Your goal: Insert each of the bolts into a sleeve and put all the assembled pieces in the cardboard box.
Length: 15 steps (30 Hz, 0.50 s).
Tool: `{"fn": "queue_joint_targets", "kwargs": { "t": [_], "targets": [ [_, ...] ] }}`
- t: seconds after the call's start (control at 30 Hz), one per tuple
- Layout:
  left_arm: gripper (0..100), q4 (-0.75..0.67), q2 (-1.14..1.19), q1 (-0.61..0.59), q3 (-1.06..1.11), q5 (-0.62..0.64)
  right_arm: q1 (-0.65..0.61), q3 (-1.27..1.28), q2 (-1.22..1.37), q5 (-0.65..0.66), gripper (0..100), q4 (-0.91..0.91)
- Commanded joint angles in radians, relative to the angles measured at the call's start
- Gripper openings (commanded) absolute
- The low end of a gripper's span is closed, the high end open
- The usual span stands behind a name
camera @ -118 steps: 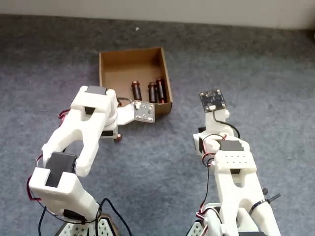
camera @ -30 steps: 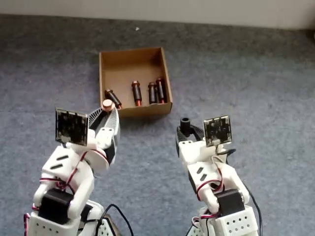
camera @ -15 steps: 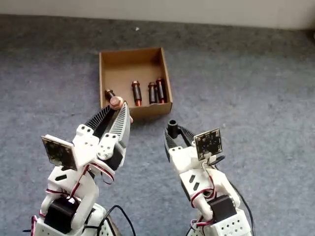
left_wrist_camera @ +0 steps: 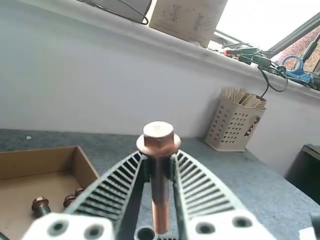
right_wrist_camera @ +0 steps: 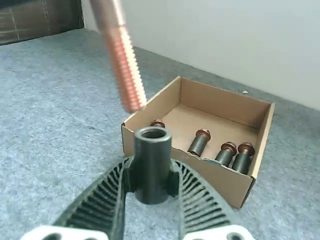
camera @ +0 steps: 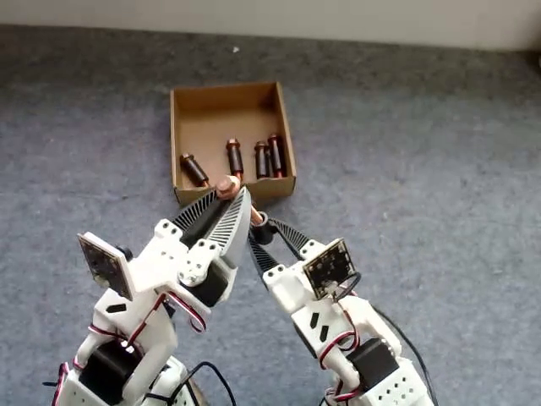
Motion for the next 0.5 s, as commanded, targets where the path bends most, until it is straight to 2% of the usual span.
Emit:
{"fn": "queue_joint_targets", "kwargs": {
  "t": [0.0,0.17,0.33,0.47],
  "targets": [
    [1,-0.025,-0.007,0.008,-0.005,0.006,-0.012,0.061,-0.016,0.017,0.4,-0.030],
    [1,-0.023,-0.007,0.008,-0.001,0.006,-0.013,0.054,-0.016,0.107,0.4,-0.031],
    [1,-0.028,-0.007,0.001,0.042,0.005,-0.015,0.053,-0.016,0.121,0.4,-0.031],
    [1,-0.028,-0.007,-0.065,0.050,0.005,-0.015,0.053,-0.016,0.123,0.4,-0.031]
  ]
}}
